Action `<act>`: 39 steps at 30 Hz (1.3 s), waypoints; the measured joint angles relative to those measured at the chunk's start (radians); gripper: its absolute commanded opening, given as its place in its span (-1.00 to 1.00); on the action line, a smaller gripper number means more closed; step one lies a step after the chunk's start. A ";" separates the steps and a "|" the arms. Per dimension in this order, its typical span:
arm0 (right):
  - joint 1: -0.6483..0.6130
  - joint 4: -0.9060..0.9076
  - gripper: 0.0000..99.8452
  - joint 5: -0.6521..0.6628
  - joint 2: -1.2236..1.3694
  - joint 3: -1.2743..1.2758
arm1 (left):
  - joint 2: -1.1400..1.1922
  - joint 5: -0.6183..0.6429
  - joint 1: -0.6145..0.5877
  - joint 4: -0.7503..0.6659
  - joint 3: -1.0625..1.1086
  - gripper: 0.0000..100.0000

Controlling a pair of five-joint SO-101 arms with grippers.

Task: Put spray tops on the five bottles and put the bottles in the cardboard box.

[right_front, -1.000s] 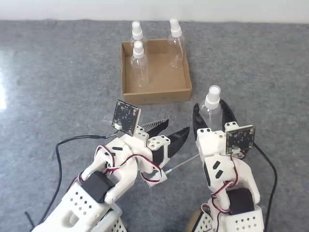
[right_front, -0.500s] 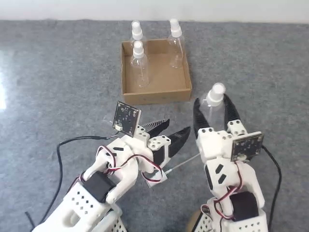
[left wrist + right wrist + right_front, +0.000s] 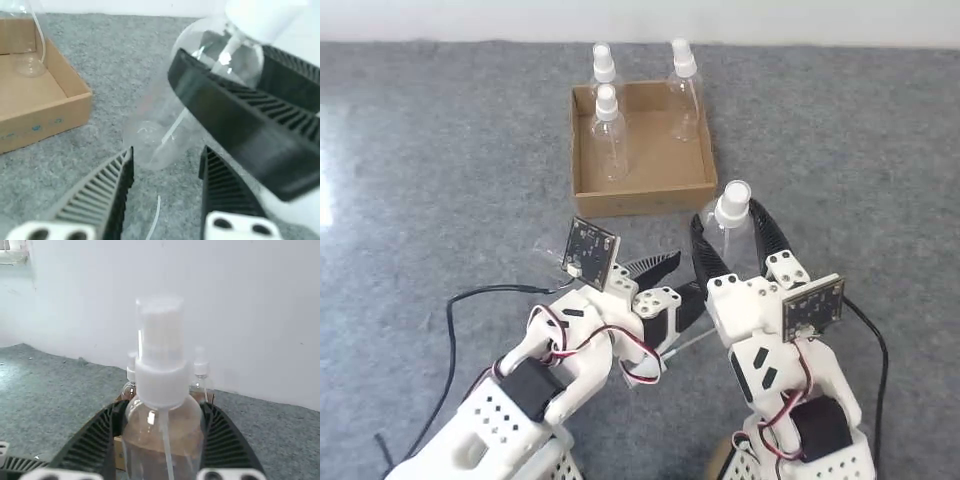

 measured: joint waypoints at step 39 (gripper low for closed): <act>0.101 0.003 -0.97 0.012 0.000 -0.028 | 0.000 0.000 -0.710 -0.086 -0.034 -0.86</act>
